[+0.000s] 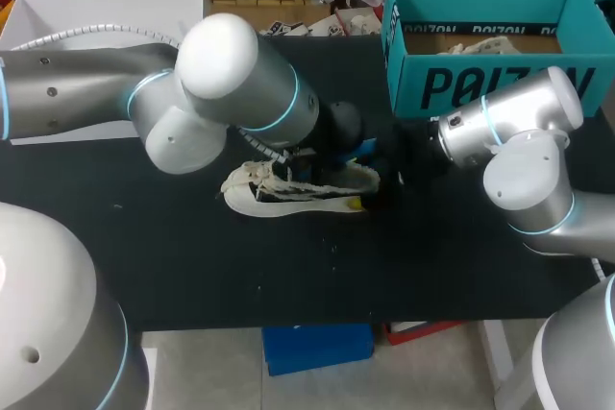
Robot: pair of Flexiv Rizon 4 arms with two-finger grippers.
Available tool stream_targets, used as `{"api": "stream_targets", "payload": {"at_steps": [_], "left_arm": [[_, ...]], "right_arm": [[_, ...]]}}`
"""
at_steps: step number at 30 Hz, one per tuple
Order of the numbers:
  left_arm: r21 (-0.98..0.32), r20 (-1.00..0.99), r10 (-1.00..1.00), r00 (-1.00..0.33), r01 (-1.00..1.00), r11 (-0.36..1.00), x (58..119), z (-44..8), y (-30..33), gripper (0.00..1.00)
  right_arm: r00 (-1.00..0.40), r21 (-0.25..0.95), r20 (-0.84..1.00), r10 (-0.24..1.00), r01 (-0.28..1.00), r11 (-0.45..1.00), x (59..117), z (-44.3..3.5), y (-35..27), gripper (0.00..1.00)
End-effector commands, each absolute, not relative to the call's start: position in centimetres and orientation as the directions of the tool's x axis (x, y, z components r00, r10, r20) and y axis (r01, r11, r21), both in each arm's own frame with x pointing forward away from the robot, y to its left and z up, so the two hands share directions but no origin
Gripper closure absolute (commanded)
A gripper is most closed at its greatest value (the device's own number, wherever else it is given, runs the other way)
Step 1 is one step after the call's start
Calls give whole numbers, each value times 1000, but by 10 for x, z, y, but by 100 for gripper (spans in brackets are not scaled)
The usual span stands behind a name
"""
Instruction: Take the shoe out of the shoebox, open the shoe tongue, remove and reinsert the insole, then place the shoe into the shoebox
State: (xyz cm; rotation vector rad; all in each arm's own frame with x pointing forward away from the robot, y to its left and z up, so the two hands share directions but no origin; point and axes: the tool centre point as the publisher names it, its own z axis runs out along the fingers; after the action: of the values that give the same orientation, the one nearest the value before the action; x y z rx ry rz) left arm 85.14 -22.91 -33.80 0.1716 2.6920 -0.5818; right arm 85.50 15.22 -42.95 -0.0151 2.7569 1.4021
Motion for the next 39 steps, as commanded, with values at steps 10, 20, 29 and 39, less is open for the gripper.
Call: {"api": "stream_targets", "payload": {"at_steps": [10, 20, 29, 39], "left_arm": [[-413, -390, 36, -920, 210, 886, 848, -330, -235, 100], [-533, -362, 14, -932, 220, 817, 817, -295, -217, 100], [-698, -346, -15, -938, 246, 673, 803, -248, -227, 100], [-872, -269, -54, -962, 219, 438, 796, -184, -242, 100]], "right_arm": [[-999, 806, -47, 14, -30, 591, 856, -431, 153, 100], [-999, 806, -47, 14, -30, 591, 856, -431, 153, 100], [-999, 806, -47, 14, -30, 591, 856, -431, 153, 100], [-999, 806, -47, 14, -30, 591, 856, -431, 153, 100]]}}
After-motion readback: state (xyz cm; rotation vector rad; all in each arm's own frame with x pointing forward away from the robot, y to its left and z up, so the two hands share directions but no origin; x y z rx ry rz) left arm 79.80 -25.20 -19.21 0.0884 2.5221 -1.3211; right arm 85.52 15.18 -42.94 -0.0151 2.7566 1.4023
